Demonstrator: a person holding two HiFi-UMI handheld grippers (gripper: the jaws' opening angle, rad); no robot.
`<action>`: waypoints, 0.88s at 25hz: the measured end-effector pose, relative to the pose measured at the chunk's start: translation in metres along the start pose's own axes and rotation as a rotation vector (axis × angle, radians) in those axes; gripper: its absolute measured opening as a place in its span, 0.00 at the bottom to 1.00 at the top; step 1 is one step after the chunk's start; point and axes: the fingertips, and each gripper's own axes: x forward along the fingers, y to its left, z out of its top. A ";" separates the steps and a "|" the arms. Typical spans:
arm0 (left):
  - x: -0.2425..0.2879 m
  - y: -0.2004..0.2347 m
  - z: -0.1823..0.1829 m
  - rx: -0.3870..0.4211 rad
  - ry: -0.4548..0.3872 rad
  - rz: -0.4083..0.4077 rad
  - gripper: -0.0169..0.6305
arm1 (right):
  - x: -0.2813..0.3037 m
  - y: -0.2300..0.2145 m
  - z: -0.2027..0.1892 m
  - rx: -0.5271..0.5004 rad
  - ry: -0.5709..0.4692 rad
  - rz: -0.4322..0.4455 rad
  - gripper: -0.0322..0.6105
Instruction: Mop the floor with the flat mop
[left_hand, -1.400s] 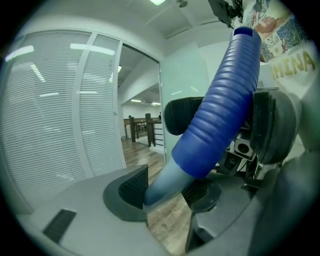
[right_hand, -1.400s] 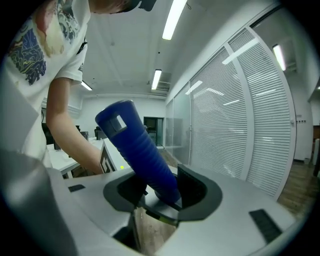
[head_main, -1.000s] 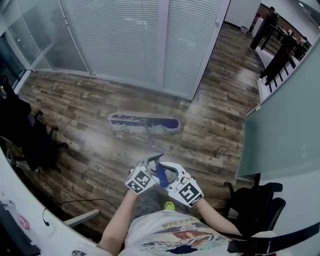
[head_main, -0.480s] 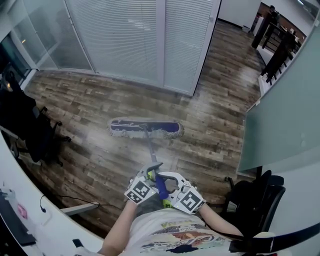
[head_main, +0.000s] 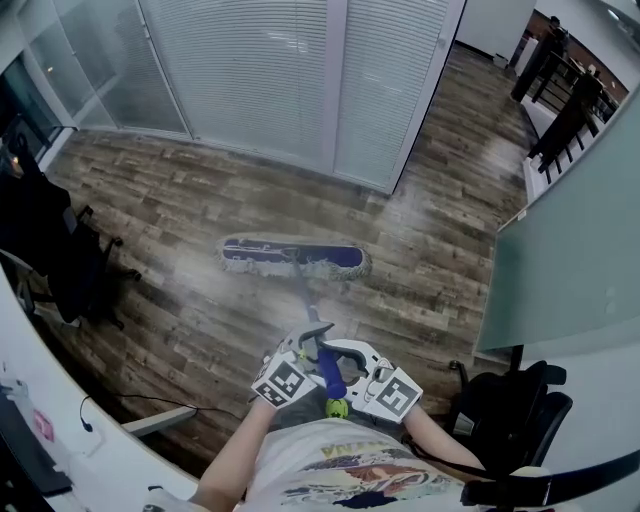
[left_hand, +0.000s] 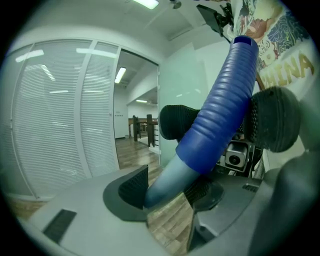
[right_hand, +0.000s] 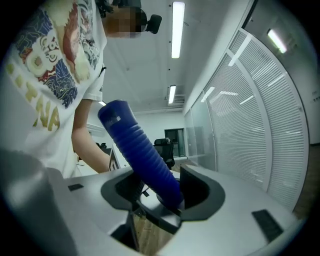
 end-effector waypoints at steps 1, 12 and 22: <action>-0.002 0.009 0.000 0.002 -0.001 -0.008 0.32 | 0.008 -0.005 0.000 0.000 0.014 0.020 0.38; -0.015 0.163 -0.008 0.002 -0.020 -0.023 0.32 | 0.124 -0.112 0.013 0.017 -0.010 0.015 0.39; -0.016 0.261 -0.019 0.017 -0.029 -0.052 0.31 | 0.197 -0.184 0.008 -0.003 -0.015 -0.016 0.39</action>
